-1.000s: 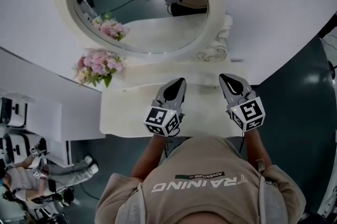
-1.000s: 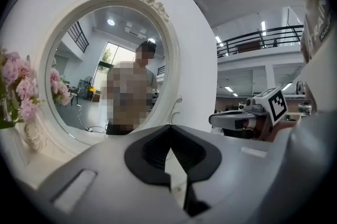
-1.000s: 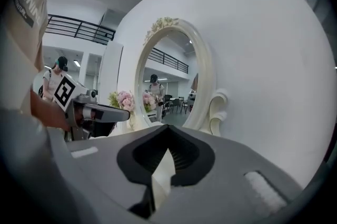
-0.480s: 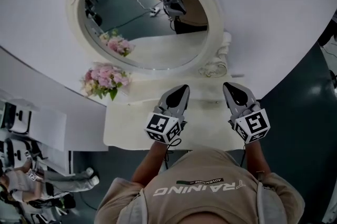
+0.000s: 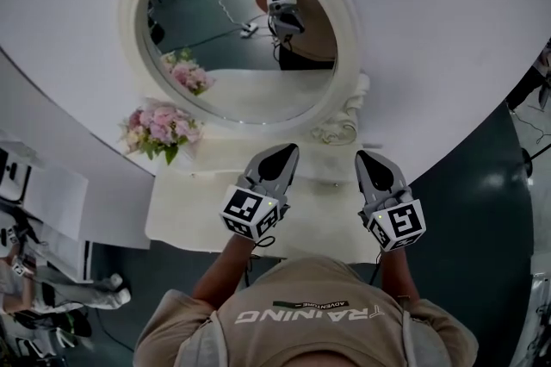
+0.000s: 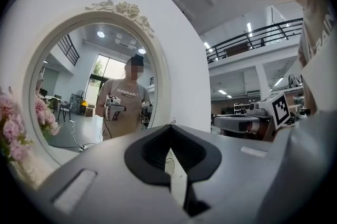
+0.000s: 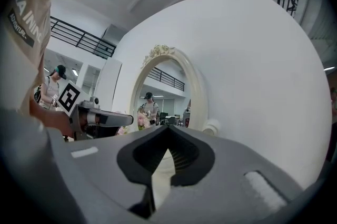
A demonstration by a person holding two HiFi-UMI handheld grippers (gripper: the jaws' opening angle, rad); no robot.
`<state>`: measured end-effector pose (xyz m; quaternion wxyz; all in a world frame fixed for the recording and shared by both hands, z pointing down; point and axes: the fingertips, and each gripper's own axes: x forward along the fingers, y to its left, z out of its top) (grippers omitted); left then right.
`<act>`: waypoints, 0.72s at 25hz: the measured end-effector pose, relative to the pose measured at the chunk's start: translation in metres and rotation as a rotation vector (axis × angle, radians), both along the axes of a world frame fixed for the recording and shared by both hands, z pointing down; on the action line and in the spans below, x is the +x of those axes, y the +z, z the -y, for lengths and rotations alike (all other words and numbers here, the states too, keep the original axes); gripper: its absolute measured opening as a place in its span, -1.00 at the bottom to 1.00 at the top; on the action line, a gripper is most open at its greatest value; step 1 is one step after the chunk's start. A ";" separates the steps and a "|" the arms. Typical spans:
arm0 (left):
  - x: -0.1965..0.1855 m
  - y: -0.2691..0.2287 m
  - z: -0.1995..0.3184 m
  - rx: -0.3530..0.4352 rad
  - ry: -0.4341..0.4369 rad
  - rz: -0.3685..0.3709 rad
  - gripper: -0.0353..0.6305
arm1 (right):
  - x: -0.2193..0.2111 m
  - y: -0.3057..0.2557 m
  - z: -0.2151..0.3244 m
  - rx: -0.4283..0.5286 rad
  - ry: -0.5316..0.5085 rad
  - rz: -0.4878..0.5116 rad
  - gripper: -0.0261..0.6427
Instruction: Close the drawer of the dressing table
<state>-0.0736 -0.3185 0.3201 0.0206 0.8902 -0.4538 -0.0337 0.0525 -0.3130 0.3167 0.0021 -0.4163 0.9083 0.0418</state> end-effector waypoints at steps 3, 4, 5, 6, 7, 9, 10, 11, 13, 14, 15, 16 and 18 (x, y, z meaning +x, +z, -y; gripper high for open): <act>-0.002 0.009 0.000 -0.021 -0.011 0.002 -0.85 | 0.001 0.005 -0.002 -0.013 0.001 -0.002 -0.92; -0.003 0.011 0.000 -0.026 -0.015 0.001 -0.85 | 0.001 0.007 -0.002 -0.018 0.002 -0.004 -0.92; -0.004 0.013 0.000 -0.031 -0.018 -0.002 -0.85 | 0.001 0.009 -0.002 -0.024 0.004 -0.009 -0.92; -0.004 0.015 0.000 -0.034 -0.022 -0.006 -0.85 | 0.002 0.011 -0.002 -0.031 0.005 -0.015 -0.92; -0.005 0.017 0.000 -0.037 -0.026 -0.011 -0.85 | 0.003 0.014 -0.003 -0.038 0.007 -0.021 -0.92; -0.004 0.020 0.000 -0.044 -0.030 -0.017 -0.85 | 0.004 0.018 -0.004 -0.048 0.008 -0.029 -0.92; -0.004 0.021 -0.001 -0.046 -0.031 -0.018 -0.85 | 0.004 0.018 -0.004 -0.051 0.008 -0.031 -0.92; -0.003 0.021 -0.001 -0.044 -0.032 -0.017 -0.85 | 0.005 0.019 -0.005 -0.052 0.008 -0.030 -0.92; -0.003 0.020 -0.001 -0.036 -0.036 -0.015 -0.85 | 0.005 0.018 -0.006 -0.052 0.007 -0.026 -0.92; -0.003 0.020 0.000 -0.034 -0.037 -0.015 -0.85 | 0.005 0.018 -0.006 -0.052 0.008 -0.026 -0.92; -0.002 0.020 0.000 -0.033 -0.038 -0.014 -0.85 | 0.005 0.018 -0.005 -0.052 0.008 -0.027 -0.92; -0.003 0.020 0.000 -0.032 -0.038 -0.014 -0.85 | 0.005 0.018 -0.005 -0.051 0.008 -0.029 -0.92; -0.004 0.020 0.000 -0.030 -0.041 -0.013 -0.85 | 0.005 0.019 -0.005 -0.052 0.009 -0.032 -0.92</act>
